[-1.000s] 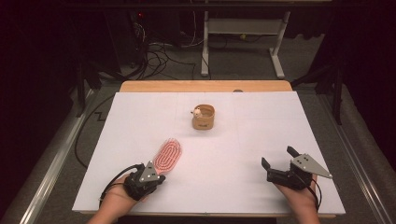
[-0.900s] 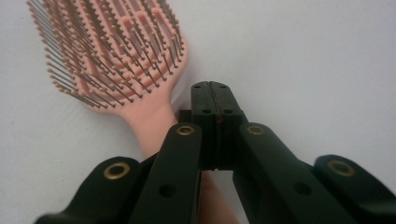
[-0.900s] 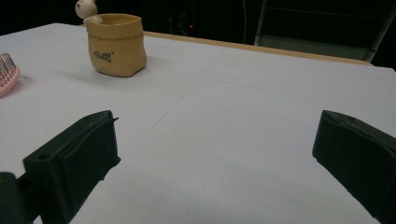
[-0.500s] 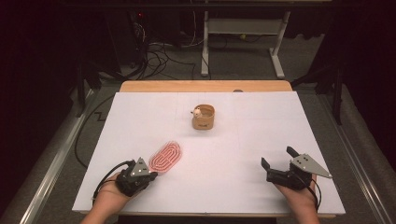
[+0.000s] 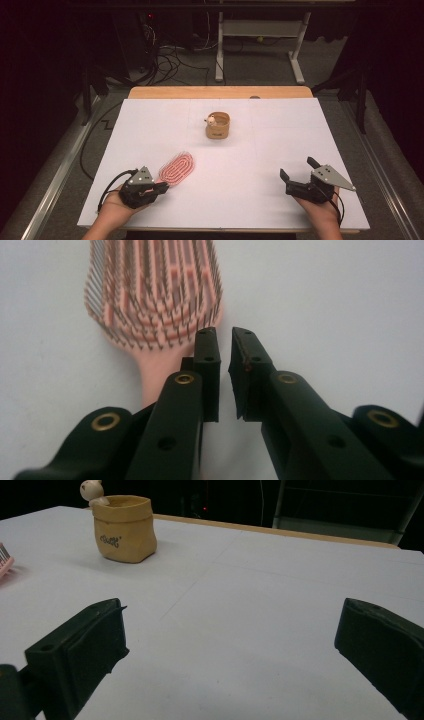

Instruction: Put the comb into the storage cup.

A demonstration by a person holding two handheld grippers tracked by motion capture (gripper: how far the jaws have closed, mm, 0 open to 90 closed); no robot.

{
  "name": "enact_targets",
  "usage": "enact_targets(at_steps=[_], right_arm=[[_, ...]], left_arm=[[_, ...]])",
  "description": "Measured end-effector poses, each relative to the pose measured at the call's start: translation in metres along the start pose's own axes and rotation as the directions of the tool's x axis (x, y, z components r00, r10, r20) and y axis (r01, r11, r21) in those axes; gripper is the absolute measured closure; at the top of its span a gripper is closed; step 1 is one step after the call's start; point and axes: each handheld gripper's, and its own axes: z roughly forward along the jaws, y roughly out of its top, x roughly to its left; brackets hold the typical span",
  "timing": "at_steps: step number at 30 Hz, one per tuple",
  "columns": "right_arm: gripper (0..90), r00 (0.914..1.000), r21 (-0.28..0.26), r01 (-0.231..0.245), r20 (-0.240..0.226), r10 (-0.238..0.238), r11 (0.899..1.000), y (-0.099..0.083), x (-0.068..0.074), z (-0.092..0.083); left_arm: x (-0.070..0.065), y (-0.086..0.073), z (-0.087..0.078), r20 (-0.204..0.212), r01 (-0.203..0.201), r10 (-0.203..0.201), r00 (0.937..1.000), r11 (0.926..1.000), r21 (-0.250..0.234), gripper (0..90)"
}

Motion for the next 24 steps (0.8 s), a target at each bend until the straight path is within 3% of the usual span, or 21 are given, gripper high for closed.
enact_targets(at_steps=[5,9,12,15,17,19,22,24], right_arm=[[0.8,1.0,-0.001,0.001,0.0,-0.001,1.0,0.0,0.0,0.0],[0.8,1.0,-0.004,0.005,0.002,-0.005,1.0,0.0,0.0,0.0],[0.8,1.0,-0.002,0.004,0.001,-0.004,1.0,0.0,0.0,0.0],[0.8,1.0,-0.004,0.007,0.002,-0.007,1.0,0.0,0.0,0.0],[0.8,1.0,-0.004,0.006,0.001,-0.006,1.0,0.0,0.001,0.0],[0.8,1.0,-0.005,0.005,0.001,-0.005,1.0,0.0,0.001,-0.001],[0.8,1.0,-0.004,0.004,0.0,-0.004,1.0,0.0,0.001,0.0],[0.8,1.0,-0.002,0.002,-0.001,-0.002,1.0,0.0,0.001,0.0]], left_arm=[[0.01,-0.004,-0.011,-0.047,0.047,-0.052,0.9975,0.9935,-0.104,80.1],[0.02,-0.009,-0.019,-0.087,0.101,-0.119,0.9891,0.976,-0.193,76.6],[0.027,-0.014,-0.026,-0.102,0.125,-0.159,0.9819,0.9513,-0.282,69.8],[0.032,-0.019,-0.032,-0.108,0.143,-0.195,0.9749,0.9202,-0.364,61.1],[0.035,-0.022,-0.034,-0.11,0.146,-0.205,0.9726,0.9057,-0.398,54.7],[0.036,-0.023,-0.033,-0.112,0.148,-0.209,0.9715,0.9039,-0.401,49.2],[0.035,-0.023,-0.031,-0.116,0.134,-0.194,0.9741,0.9088,-0.395,43.3],[0.034,-0.022,-0.031,-0.11,0.137,-0.197,0.9741,0.9037,-0.406,39.0]])
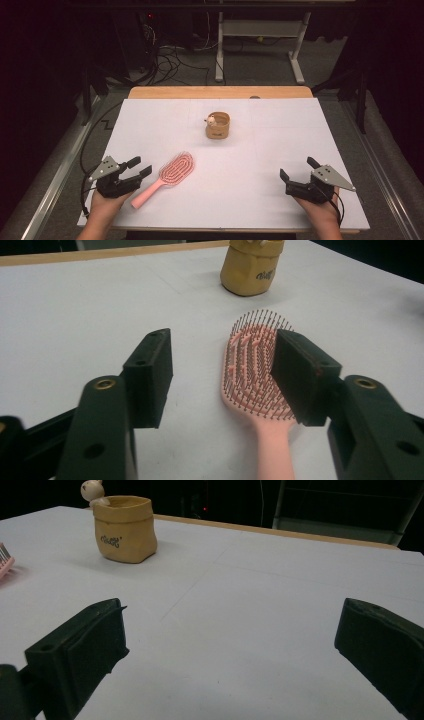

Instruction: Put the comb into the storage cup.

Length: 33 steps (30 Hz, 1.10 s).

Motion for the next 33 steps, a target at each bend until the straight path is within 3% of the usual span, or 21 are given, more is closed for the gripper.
enact_targets(at_steps=[11,16,19,22,28,33], right_arm=[[0.8,1.0,0.003,-0.007,0.0,0.007,1.0,-0.001,0.0,0.0],[0.8,0.9999,0.002,-0.013,0.001,0.013,1.0,-0.001,0.0,0.0],[0.8,0.9999,0.0,-0.016,0.003,0.016,1.0,-0.001,0.0,0.0],[0.8,0.9997,-0.002,-0.023,0.004,0.023,1.0,-0.001,0.0,-0.001],[0.7,0.9998,-0.004,-0.021,0.002,0.021,1.0,-0.001,0.001,-0.001],[0.5,0.9999,-0.001,-0.014,0.005,0.014,1.0,-0.001,0.002,0.0]], left_arm=[[0.001,0.001,-0.003,-0.008,0.004,-0.004,1.0,0.9979,-0.065,20.4],[0.001,0.001,-0.001,-0.008,0.0,-0.001,1.0,0.9976,-0.069,13.3],[0.001,0.0,0.002,0.003,-0.001,0.001,1.0,0.9979,-0.065,0.4],[-0.001,0.0,0.003,0.011,-0.011,0.012,0.9999,0.9969,-0.078,0.0],[-0.002,0.0,0.004,-0.002,0.001,-0.001,1.0,0.9986,-0.053,0.0],[-0.004,0.003,0.008,-0.026,-0.019,0.019,0.9995,0.9998,-0.001,0.0]])
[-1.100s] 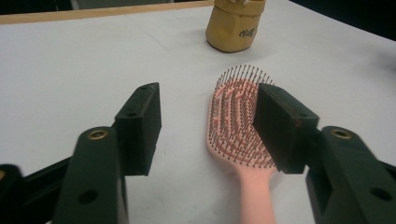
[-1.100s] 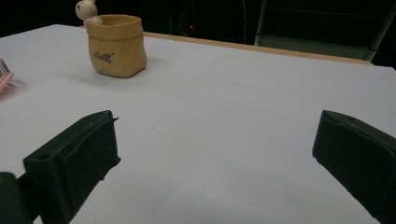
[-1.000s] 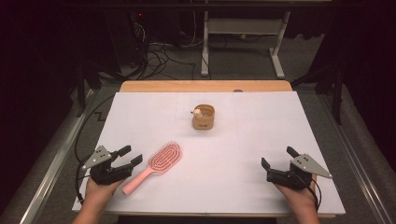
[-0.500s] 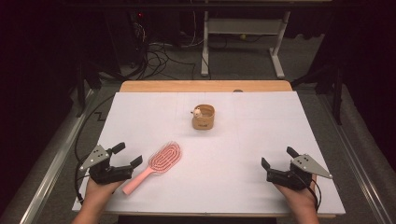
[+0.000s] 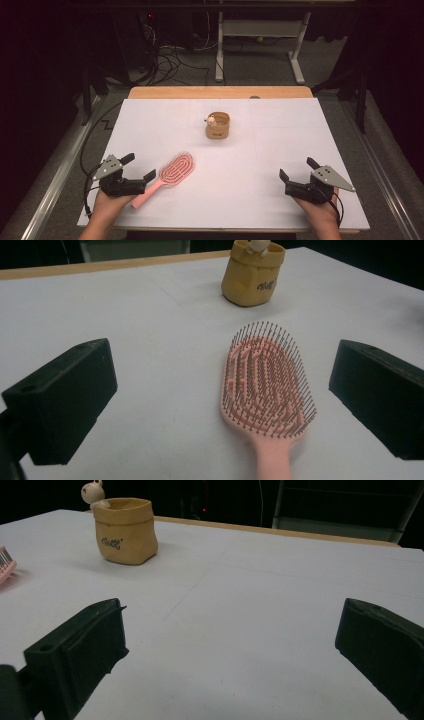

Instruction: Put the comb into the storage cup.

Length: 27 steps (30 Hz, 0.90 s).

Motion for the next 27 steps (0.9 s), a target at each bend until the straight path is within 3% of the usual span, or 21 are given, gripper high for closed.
enact_targets(at_steps=[5,9,16,27], right_arm=[[0.5,1.0,0.002,0.001,0.003,-0.001,1.0,0.0,0.0,0.0],[0.5,1.0,0.003,0.009,0.002,-0.009,1.0,0.0,0.0,0.0],[0.5,0.9999,-0.008,0.012,0.004,-0.012,1.0,0.001,-0.001,-0.002],[0.6,0.9998,-0.008,0.022,-0.003,-0.022,1.0,0.002,-0.001,-0.002]], left_arm=[[-0.003,0.002,0.005,-0.009,-0.037,0.038,0.9992,0.9963,0.078,0.0],[-0.006,0.003,0.009,-0.001,-0.056,0.057,0.9984,0.9889,0.137,0.0],[-0.007,0.002,0.017,0.018,-0.077,0.075,0.997,0.9686,0.236,0.0],[-0.013,-0.001,0.025,0.048,-0.113,0.103,0.9935,0.9349,0.337,0.0]])
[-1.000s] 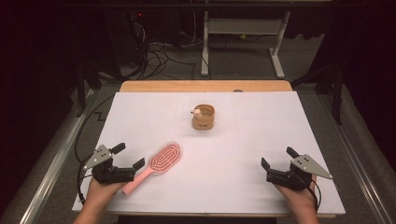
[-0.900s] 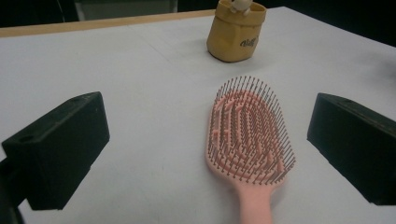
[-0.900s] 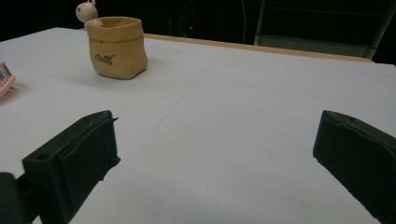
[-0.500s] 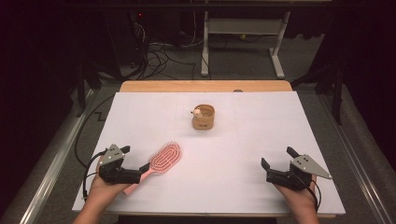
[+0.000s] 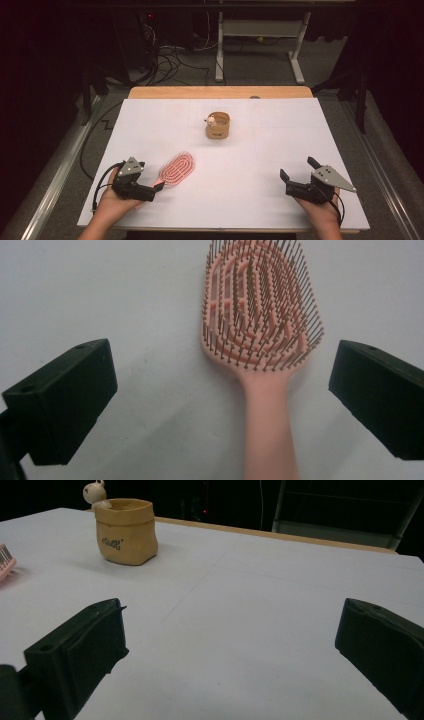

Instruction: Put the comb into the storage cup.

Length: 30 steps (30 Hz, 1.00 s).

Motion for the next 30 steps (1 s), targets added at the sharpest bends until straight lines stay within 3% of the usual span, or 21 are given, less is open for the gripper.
enact_targets(at_steps=[10,16,25,30], right_arm=[[0.5,1.0,0.001,0.003,0.003,-0.003,1.0,0.0,0.0,0.0],[0.6,0.9999,-0.001,-0.008,0.011,0.008,1.0,0.0,-0.002,-0.001],[0.6,0.9999,-0.006,-0.013,0.009,0.014,1.0,0.0,-0.002,-0.002],[0.6,0.9997,-0.006,-0.02,0.01,0.02,1.0,0.0,-0.002,-0.002]], left_arm=[[-0.002,0.005,0.004,0.007,-0.033,0.032,0.9995,0.9969,0.072,0.1],[-0.009,0.02,0.005,-0.003,-0.056,0.057,0.9984,0.9916,0.117,1.0],[-0.014,0.04,0.015,0.056,-0.081,0.07,0.996,0.9737,0.213,1.5],[-0.015,0.048,0.022,0.049,-0.096,0.086,0.9951,0.96,0.263,1.5]])
